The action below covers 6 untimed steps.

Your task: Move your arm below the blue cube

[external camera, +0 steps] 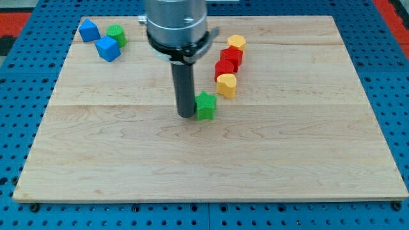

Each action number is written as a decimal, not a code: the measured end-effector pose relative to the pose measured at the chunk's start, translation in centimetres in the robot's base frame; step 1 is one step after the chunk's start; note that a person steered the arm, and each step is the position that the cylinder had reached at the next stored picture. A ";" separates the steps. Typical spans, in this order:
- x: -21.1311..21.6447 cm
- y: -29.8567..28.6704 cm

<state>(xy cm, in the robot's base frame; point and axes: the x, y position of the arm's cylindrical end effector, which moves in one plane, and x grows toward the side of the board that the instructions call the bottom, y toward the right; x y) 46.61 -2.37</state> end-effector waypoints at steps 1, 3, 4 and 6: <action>0.2 1.8; 4.9 3.5; 3.3 -7.9; -4.9 -18.9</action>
